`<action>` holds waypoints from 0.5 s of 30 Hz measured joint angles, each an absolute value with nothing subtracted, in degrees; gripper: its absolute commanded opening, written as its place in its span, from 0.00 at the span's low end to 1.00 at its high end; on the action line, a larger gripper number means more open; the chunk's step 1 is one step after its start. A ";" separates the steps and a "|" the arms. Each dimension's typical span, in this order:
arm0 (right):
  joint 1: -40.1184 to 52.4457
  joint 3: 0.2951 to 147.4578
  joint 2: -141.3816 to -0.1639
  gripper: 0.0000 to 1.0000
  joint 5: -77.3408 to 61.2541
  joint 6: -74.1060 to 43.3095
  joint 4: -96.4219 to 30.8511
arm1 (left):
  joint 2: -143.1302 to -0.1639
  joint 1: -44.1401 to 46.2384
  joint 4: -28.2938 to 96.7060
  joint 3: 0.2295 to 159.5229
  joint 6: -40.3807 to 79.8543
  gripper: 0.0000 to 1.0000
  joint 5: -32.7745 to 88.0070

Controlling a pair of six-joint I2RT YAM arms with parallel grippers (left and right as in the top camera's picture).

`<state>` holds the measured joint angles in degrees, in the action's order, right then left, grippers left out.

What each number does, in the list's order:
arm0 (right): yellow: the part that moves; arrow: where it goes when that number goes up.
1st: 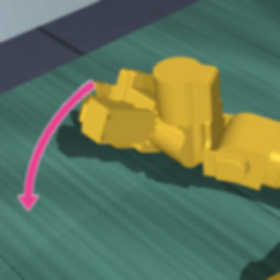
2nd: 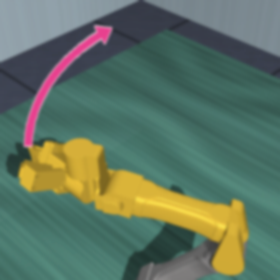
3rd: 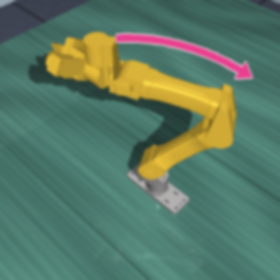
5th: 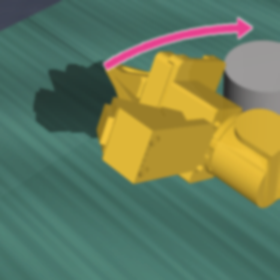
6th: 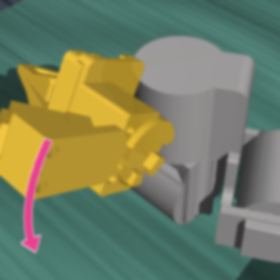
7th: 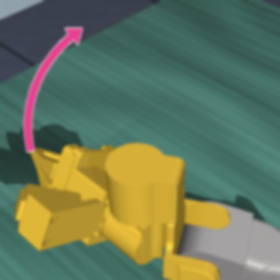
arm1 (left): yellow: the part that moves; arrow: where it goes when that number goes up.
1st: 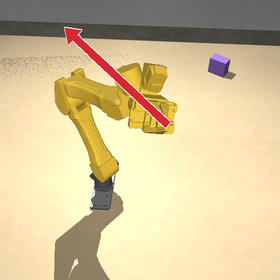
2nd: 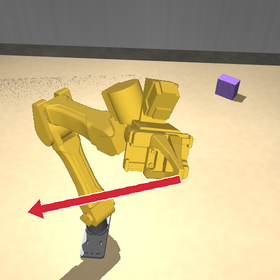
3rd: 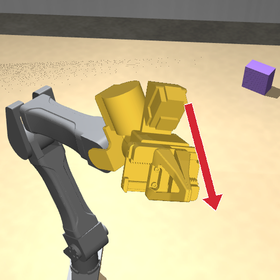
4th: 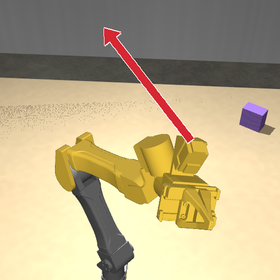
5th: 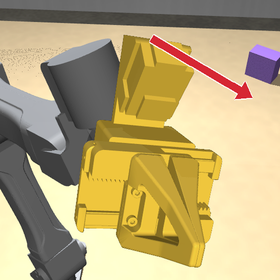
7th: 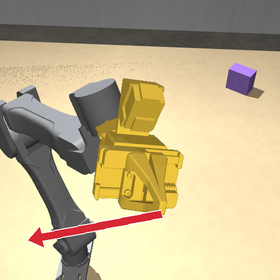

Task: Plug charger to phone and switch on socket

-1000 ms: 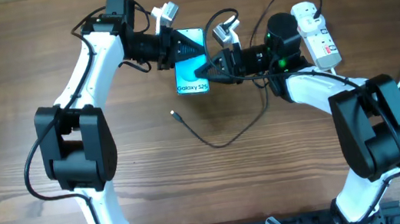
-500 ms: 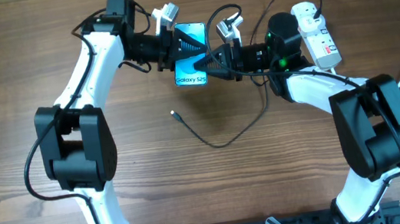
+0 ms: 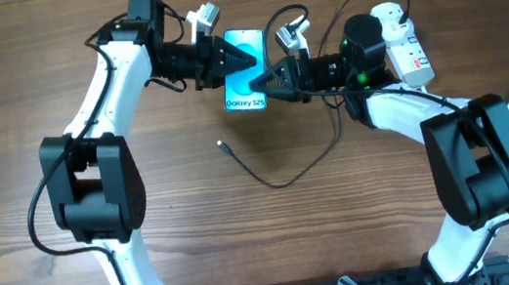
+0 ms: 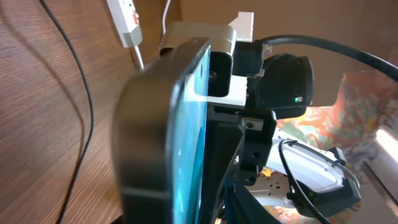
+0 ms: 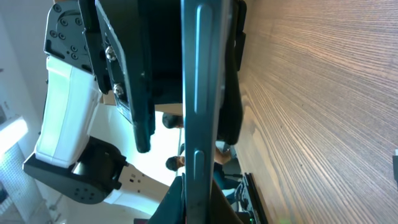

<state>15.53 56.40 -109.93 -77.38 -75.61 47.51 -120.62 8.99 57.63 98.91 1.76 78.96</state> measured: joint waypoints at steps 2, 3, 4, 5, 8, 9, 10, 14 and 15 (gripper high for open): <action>15.46 56.51 -109.93 0.04 -78.11 -75.55 47.64 | -120.62 8.97 57.63 98.83 1.76 0.27 79.50; 15.42 56.51 -109.93 0.05 -78.43 -75.44 47.66 | -120.62 8.99 57.63 98.83 1.76 0.27 79.66; 15.42 56.51 -109.93 0.04 -78.72 -75.40 47.66 | -120.62 8.99 57.63 98.83 1.76 0.26 79.83; 15.42 56.53 -109.93 0.04 -79.09 -75.40 47.66 | -120.62 8.99 57.63 98.83 1.76 0.24 79.92; 15.40 56.62 -109.93 0.04 -80.03 -75.20 47.68 | -120.62 9.17 57.63 98.83 1.76 0.22 80.05; 15.35 56.62 -109.93 0.05 -80.36 -75.20 47.68 | -120.62 9.26 57.63 98.83 1.76 0.22 80.05; 15.31 56.66 -109.93 0.04 -80.73 -75.18 47.68 | -120.62 9.32 57.63 98.83 1.76 0.20 80.05; 15.16 56.77 -109.93 0.05 -81.49 -75.18 47.70 | -120.62 9.47 57.63 98.83 1.74 0.19 80.05; 15.16 56.80 -109.93 0.05 -81.60 -75.18 47.70 | -120.62 9.47 57.60 98.83 1.74 0.18 80.05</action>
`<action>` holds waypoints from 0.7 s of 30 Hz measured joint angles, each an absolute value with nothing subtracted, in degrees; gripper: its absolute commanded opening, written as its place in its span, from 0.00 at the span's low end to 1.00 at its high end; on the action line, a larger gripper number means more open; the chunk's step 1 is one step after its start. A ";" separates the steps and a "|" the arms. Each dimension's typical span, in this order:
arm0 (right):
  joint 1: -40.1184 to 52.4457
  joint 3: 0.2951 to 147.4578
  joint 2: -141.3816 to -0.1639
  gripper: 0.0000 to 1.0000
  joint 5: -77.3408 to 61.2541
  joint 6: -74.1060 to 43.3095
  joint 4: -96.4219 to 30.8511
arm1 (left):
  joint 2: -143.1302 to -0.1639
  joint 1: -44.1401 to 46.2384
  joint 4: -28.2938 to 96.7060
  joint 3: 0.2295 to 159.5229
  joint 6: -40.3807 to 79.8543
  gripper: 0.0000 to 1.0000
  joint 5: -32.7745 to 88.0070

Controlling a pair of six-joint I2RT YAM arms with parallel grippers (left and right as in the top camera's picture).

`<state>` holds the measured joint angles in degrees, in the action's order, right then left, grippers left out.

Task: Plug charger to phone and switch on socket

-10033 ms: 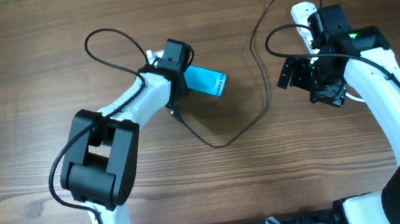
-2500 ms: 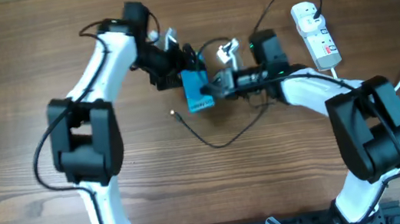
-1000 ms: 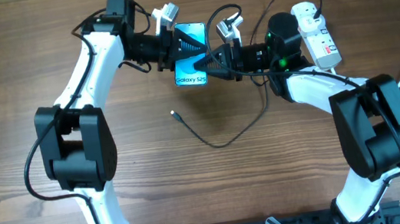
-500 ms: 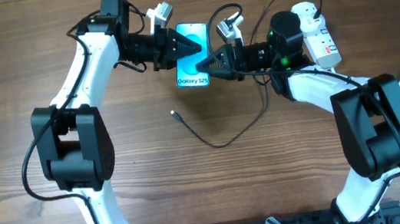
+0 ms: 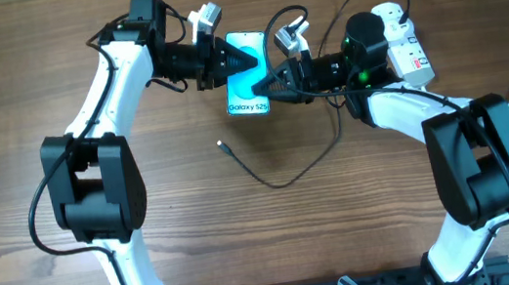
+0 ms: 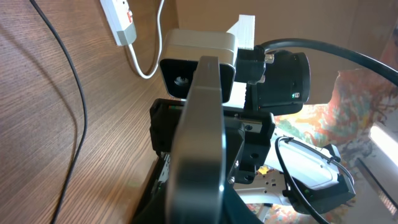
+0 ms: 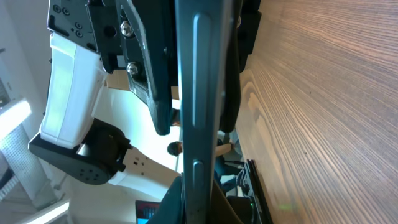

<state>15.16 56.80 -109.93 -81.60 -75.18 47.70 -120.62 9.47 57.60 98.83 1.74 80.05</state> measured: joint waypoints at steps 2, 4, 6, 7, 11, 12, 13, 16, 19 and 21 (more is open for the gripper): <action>15.16 56.80 -109.93 0.05 -81.91 -75.18 47.70 | -120.62 9.47 57.63 98.83 1.74 0.14 80.05; 15.16 56.80 -109.93 0.05 -82.26 -75.16 47.72 | -120.62 9.54 57.63 98.83 1.72 0.09 80.03; 15.09 56.84 -109.93 0.07 -82.56 -75.24 47.66 | -120.62 9.58 57.43 98.83 1.10 0.04 80.09; 15.03 56.84 -109.93 0.17 -82.76 -75.24 47.66 | -120.62 9.63 57.34 98.83 0.62 0.04 80.23; 14.96 56.71 -109.95 0.61 -83.37 -75.09 47.79 | -120.62 9.80 57.47 98.83 0.91 0.04 80.36; 14.94 56.64 -109.95 0.66 -83.59 -74.96 48.60 | -120.62 9.80 57.65 98.83 1.04 0.04 80.07; 14.94 56.66 -109.95 0.72 -83.61 -74.91 49.69 | -120.62 9.85 58.15 98.83 1.23 0.04 79.18; 14.09 56.64 -109.95 0.88 -83.68 -75.24 51.16 | -120.62 9.85 61.28 98.85 1.74 0.04 74.54; 11.31 56.64 -109.95 1.00 -83.77 -75.46 51.53 | -120.62 9.85 65.91 98.83 2.20 0.04 70.26; 8.91 56.64 -109.95 1.00 -84.03 -75.40 51.59 | -120.62 9.85 70.48 98.83 2.37 0.04 67.72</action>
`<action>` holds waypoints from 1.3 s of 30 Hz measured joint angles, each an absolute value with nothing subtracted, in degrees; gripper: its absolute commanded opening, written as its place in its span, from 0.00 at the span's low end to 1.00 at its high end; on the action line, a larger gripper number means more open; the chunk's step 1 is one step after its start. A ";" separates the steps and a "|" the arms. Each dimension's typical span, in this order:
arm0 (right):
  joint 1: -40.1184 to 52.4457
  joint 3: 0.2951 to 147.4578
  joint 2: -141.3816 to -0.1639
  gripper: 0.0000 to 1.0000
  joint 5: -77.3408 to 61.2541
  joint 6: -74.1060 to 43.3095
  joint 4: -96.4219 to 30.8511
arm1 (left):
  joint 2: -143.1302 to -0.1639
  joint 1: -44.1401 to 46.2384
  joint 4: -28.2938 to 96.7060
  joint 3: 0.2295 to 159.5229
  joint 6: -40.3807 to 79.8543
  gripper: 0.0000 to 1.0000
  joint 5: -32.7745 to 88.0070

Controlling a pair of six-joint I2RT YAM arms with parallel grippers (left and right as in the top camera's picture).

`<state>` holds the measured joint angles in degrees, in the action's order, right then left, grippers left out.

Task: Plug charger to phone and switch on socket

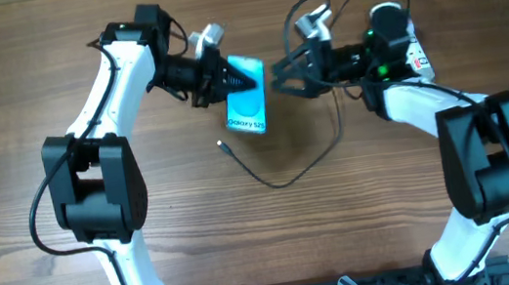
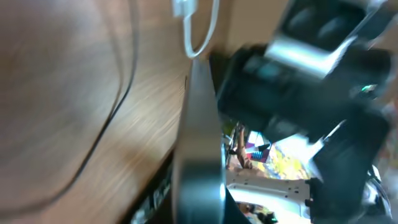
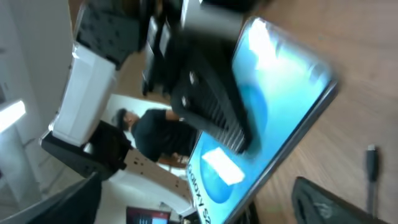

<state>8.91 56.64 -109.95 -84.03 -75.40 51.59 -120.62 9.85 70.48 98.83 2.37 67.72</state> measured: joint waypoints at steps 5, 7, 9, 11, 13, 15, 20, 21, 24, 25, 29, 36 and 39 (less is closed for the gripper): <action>5.06 56.64 -109.95 0.99 -84.44 -74.89 52.80 | -120.62 9.85 80.86 98.85 2.17 0.04 64.25; 4.93 56.64 -109.95 1.00 -84.42 -74.08 52.82 | -120.62 9.85 85.06 98.91 0.64 0.04 64.01; 4.93 56.64 -109.95 0.99 -84.42 -72.84 52.07 | -120.53 9.85 92.64 98.85 -3.88 0.04 64.55; 4.93 56.62 -109.95 0.99 -83.81 -72.07 51.07 | -120.46 9.85 96.03 98.83 -8.64 0.04 65.89; 4.93 56.62 -109.95 0.99 -82.24 -70.50 49.06 | -120.31 9.91 96.23 98.83 -11.22 0.04 66.72; 4.93 56.71 -109.93 0.99 -79.70 -65.84 42.15 | -119.96 10.11 96.25 98.83 -12.88 0.04 67.40; 5.65 56.38 -109.97 1.00 -65.73 -45.28 13.78 | -119.02 11.25 96.25 98.83 -14.61 0.04 67.79; 6.15 56.38 -109.97 0.99 -63.29 -41.87 11.29 | -119.00 11.62 96.23 98.83 -14.76 0.04 67.85; 8.45 56.38 -109.97 1.00 -58.85 -34.50 9.76 | -119.00 12.49 96.20 98.83 -14.96 0.04 67.96; 8.99 56.38 -109.95 1.00 -58.08 -33.39 9.50 | -119.00 12.69 96.23 98.83 -14.96 0.04 68.01; 9.61 56.40 -105.14 1.00 -51.81 -29.58 -0.27 | -118.98 12.75 96.25 98.83 -14.96 0.04 68.05; 9.56 57.91 -75.50 1.00 -26.94 -21.45 -35.20 | -118.30 14.28 96.38 98.83 -14.96 0.04 68.69; 9.56 58.00 -71.94 1.00 -17.56 -20.64 -44.82 | -118.28 16.53 96.38 98.83 -14.96 0.04 70.00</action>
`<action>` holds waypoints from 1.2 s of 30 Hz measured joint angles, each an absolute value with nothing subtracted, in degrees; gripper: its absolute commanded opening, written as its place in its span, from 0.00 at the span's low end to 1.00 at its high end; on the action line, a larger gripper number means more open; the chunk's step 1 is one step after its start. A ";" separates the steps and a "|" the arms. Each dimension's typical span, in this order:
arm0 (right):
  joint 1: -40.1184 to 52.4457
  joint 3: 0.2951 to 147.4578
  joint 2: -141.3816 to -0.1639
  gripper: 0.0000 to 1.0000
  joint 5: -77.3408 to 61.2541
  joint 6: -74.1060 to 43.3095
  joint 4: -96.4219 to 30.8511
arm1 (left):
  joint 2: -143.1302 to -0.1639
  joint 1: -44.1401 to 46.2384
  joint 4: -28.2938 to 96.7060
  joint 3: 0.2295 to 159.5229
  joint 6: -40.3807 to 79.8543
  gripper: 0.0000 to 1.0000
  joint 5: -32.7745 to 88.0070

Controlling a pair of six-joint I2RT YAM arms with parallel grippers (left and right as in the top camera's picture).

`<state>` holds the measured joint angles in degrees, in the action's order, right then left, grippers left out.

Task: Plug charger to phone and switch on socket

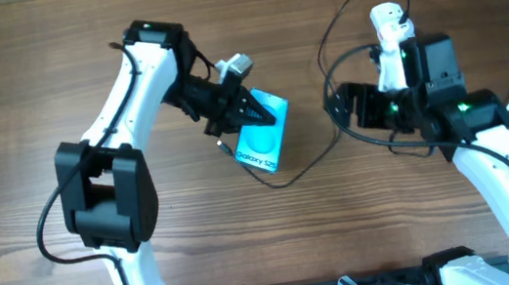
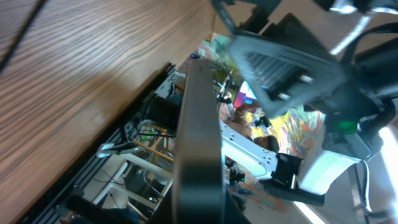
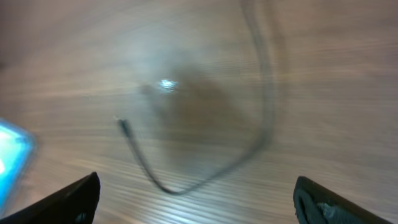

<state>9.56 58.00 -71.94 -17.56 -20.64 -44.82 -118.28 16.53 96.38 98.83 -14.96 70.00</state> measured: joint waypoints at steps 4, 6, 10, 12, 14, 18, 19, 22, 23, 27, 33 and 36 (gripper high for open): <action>9.56 57.89 -71.99 1.00 -11.84 -20.43 -49.84 | -116.31 19.38 96.16 95.53 -15.18 0.04 71.90; 9.56 57.89 -71.99 1.00 -10.59 -20.23 -50.09 | -113.82 20.95 96.31 91.79 -16.60 0.04 73.30; 9.56 57.89 -71.99 1.00 -9.93 -20.23 -50.15 | -110.24 23.73 96.40 84.12 -22.11 0.04 79.83; 9.56 57.89 -71.99 1.00 -9.89 -20.23 -50.13 | -110.02 24.27 94.74 80.16 -25.06 0.04 83.77; 9.56 57.89 -71.99 1.00 -9.76 -20.23 -50.11 | -110.04 24.05 92.71 78.06 -26.02 0.04 85.14; 9.56 57.89 -71.99 1.00 -9.76 -20.23 -50.13 | -110.04 22.52 91.05 76.77 -26.85 0.04 87.02; 9.56 57.89 -71.99 1.00 -9.76 -20.23 -50.13 | -110.04 22.24 91.02 76.77 -26.20 0.04 87.13; 9.56 57.89 -71.99 1.00 -9.76 -20.23 -50.13 | -110.04 20.86 91.02 76.77 -19.84 0.04 87.59; 9.56 57.89 -71.99 1.00 -9.76 -20.23 -50.13 | -110.04 20.14 91.02 76.77 -16.10 0.04 87.61; 9.56 57.89 -71.99 1.00 -9.76 -20.23 -50.13 | -110.04 19.31 90.85 76.77 -3.03 0.04 87.99; 9.56 57.89 -71.99 0.99 -9.74 -20.23 -50.15 | -110.04 19.33 83.15 76.71 11.94 0.04 87.92; 9.56 57.89 -71.99 0.99 -9.74 -20.23 -50.13 | -110.04 19.33 83.70 76.71 14.87 0.04 87.20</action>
<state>9.56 57.89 -71.99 -9.74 -20.23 -50.13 -110.04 19.33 83.70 76.71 14.87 87.20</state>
